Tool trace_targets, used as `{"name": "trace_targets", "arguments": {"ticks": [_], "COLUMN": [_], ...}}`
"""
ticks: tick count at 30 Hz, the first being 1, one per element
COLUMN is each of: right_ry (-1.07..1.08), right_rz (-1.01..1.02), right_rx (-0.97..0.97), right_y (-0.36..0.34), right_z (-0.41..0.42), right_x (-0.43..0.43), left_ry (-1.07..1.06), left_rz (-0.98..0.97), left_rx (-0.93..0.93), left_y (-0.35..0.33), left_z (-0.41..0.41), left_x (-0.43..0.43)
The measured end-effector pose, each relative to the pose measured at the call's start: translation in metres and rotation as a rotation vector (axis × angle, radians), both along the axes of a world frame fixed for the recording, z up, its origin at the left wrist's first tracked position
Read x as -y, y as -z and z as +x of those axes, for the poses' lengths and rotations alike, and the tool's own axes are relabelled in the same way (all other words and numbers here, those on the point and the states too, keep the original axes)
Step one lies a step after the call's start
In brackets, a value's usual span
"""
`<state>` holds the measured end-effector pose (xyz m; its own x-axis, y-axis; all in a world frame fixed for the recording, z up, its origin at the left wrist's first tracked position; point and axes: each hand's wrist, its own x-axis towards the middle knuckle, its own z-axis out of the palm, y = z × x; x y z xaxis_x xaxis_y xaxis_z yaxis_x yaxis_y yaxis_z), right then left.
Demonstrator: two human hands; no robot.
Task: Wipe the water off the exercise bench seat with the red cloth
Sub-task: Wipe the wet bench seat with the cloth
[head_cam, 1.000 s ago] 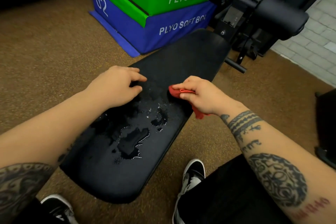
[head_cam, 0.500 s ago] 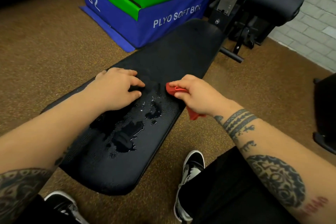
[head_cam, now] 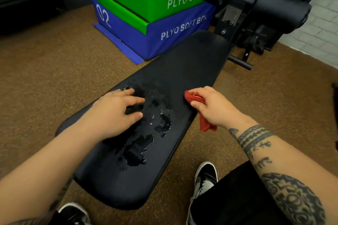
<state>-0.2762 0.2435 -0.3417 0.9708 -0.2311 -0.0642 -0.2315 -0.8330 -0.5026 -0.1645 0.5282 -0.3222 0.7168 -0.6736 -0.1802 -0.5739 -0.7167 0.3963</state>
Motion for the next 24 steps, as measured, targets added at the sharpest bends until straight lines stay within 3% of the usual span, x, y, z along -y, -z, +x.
{"name": "trace_targets", "arguments": {"ticks": [5, 10, 13, 16, 20, 24], "right_ry": [-0.133, -0.424, -0.284, -0.172, -0.287, -0.531], "right_rz": [-0.192, -0.002, 0.041, -0.050, -0.156, -0.083], "right_rx": [-0.014, -0.022, 0.133, 0.115, 0.040, -0.011], "right_y": [0.003, -0.006, -0.008, -0.008, 0.001, -0.003], "right_z": [-0.005, -0.018, -0.005, 0.006, 0.002, -0.011], "right_x": [-0.022, -0.041, -0.039, -0.040, -0.055, -0.061], "left_ry": [0.002, 0.003, 0.008, 0.006, 0.004, -0.005], "left_rz": [0.075, 0.120, 0.119, 0.132, 0.133, 0.138], "left_rx": [0.019, 0.005, 0.008, 0.016, 0.008, 0.004], "left_y": [0.011, 0.010, 0.009, 0.008, 0.007, 0.006], "left_z": [0.003, 0.001, -0.001, -0.003, -0.004, -0.003], "left_x": [-0.002, 0.002, 0.007, 0.008, 0.008, 0.007]}}
